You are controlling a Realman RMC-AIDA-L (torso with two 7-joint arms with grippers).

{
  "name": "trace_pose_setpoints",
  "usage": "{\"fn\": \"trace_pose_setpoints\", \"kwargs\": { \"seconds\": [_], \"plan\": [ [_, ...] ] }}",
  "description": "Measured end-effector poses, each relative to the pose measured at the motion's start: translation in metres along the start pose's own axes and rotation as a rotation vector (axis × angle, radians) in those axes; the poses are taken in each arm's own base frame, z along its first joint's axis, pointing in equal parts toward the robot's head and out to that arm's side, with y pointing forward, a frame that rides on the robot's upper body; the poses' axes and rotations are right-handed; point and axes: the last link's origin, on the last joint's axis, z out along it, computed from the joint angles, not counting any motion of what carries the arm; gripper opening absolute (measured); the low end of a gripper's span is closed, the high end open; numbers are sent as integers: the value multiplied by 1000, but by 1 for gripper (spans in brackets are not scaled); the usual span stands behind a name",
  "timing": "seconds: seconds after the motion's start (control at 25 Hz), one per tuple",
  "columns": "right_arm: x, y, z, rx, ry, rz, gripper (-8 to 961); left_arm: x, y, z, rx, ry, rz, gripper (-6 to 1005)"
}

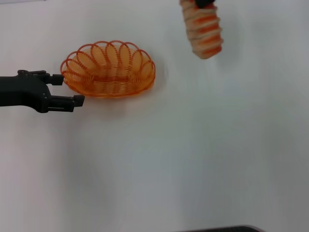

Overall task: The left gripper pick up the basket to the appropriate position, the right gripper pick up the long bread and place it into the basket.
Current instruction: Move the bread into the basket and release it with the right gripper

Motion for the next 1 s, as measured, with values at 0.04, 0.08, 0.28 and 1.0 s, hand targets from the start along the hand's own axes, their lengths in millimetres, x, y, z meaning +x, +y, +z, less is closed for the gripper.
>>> {"fn": "trace_pose_setpoints", "kwargs": {
  "seconds": [0.04,0.08,0.28,1.0],
  "plan": [
    [-4,4,2,-12,2,-33,378,0,0,0,1,1,-1,888],
    [-8,9,3,-20,5,-70,373,0,0,0,2,1,-2,889],
    [-23,29,17,-37,57,-282,349,0,-1,-2,10,1,6,889],
    [-69,80,65,18,-3,-615,195,6,0,-5,11,21,16,888]
  ]
}}
